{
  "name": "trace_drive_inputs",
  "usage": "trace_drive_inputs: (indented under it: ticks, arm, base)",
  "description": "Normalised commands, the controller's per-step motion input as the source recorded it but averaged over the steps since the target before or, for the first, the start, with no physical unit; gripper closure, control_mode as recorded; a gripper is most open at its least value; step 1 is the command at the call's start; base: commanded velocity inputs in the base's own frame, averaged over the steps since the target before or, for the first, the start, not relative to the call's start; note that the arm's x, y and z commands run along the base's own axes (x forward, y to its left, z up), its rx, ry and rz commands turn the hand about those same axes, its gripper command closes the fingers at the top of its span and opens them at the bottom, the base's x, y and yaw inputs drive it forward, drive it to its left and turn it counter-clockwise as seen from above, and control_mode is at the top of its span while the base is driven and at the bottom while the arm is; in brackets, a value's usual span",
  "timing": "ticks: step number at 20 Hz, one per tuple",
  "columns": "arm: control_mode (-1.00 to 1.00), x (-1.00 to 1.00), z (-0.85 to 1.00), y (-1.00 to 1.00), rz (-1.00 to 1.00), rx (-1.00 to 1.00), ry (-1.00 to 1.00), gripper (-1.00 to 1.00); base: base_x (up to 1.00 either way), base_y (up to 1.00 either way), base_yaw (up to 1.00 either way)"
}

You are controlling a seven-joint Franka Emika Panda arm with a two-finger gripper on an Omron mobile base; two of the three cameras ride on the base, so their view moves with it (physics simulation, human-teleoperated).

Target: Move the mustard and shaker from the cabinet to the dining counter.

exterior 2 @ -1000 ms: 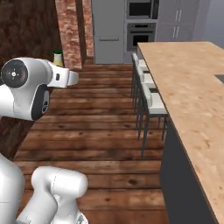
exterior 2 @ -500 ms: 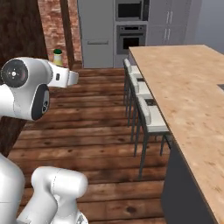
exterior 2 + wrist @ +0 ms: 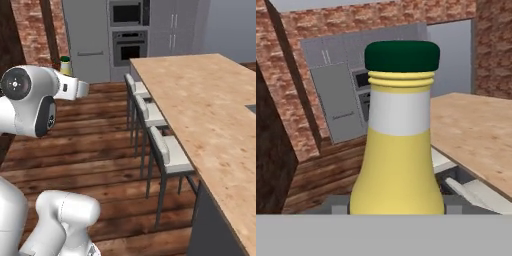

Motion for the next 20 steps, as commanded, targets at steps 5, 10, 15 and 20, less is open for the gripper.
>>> trace_drive_inputs:
  ticks: [5,10,15,20]
  arm:
    - [1.00,0.00,0.00,0.00,0.00,0.00,0.00,1.00]
    - [1.00,0.00,0.00,0.00,0.00,0.00,0.00,1.00]
    - [1.00,0.00,0.00,0.00,0.00,0.00,0.00,1.00]
    - [1.00,0.00,0.00,0.00,0.00,0.00,0.00,1.00]
  base:
    - [0.61,0.36,-0.44]
    - [0.62,0.32,-0.45]
    - [0.66,0.34,-0.40]
    - [0.67,0.21,-0.37]
